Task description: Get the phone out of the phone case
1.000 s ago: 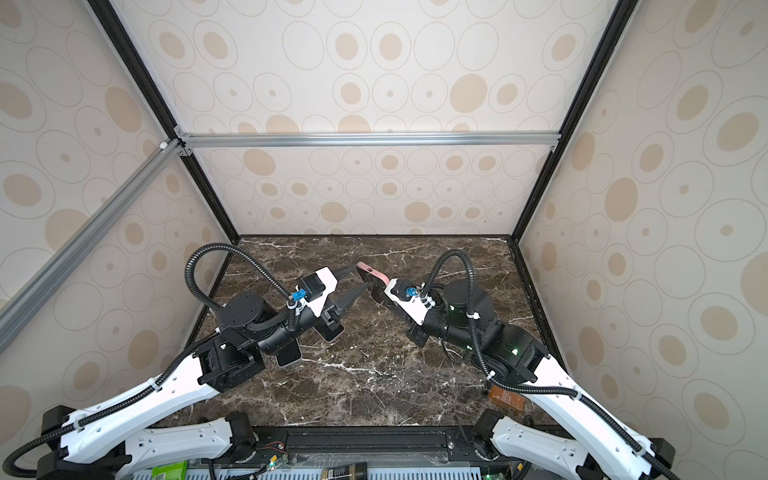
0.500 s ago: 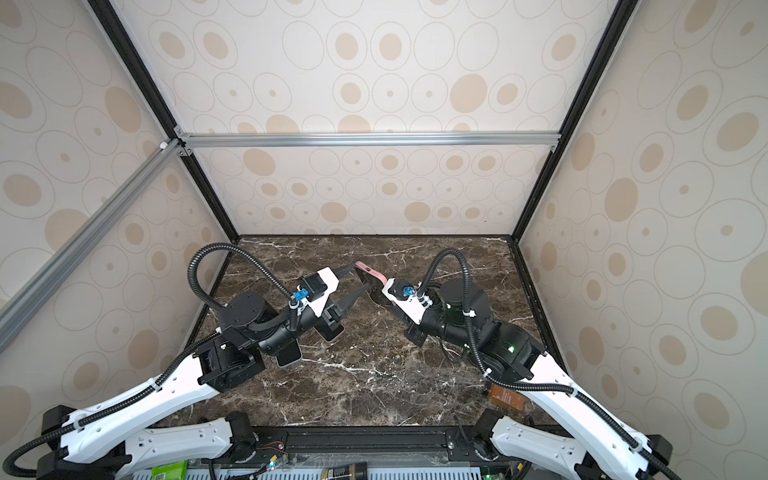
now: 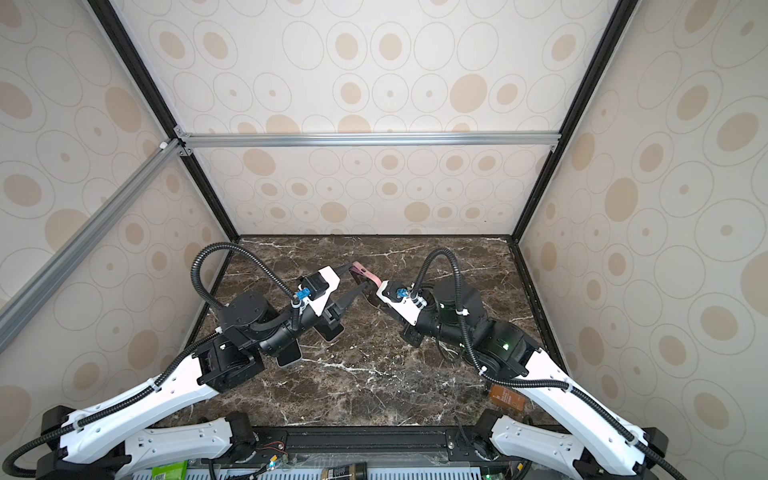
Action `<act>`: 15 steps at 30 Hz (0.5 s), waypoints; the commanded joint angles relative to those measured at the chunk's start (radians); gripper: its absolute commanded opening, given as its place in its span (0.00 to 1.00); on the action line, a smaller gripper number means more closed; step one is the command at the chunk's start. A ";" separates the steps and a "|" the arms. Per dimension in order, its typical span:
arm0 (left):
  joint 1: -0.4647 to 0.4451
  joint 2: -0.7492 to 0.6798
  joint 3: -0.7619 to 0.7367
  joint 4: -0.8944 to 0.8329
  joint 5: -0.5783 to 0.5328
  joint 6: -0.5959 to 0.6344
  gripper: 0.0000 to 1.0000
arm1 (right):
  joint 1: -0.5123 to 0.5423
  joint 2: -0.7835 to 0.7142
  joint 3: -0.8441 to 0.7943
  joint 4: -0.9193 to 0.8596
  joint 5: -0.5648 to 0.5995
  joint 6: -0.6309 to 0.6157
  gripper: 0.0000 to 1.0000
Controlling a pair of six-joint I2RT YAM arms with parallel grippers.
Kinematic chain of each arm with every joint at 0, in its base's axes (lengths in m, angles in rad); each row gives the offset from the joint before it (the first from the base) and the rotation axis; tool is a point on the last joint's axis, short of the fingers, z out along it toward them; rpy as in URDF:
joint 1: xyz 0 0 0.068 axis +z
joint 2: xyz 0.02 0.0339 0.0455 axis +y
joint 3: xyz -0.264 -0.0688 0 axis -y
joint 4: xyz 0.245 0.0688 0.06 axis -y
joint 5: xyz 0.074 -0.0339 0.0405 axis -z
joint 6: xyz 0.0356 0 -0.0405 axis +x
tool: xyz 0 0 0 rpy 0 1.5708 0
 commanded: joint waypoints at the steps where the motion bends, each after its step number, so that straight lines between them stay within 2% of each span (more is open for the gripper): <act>1: -0.008 0.000 0.007 -0.006 0.012 0.019 0.45 | 0.034 -0.012 0.023 0.047 -0.088 -0.063 0.00; 8: -0.001 -0.015 0.018 -0.077 0.104 0.024 0.44 | 0.035 -0.019 0.055 0.016 -0.114 -0.060 0.00; 15: 0.044 0.009 0.106 -0.283 0.244 0.045 0.42 | 0.034 -0.008 0.090 -0.015 -0.134 -0.069 0.00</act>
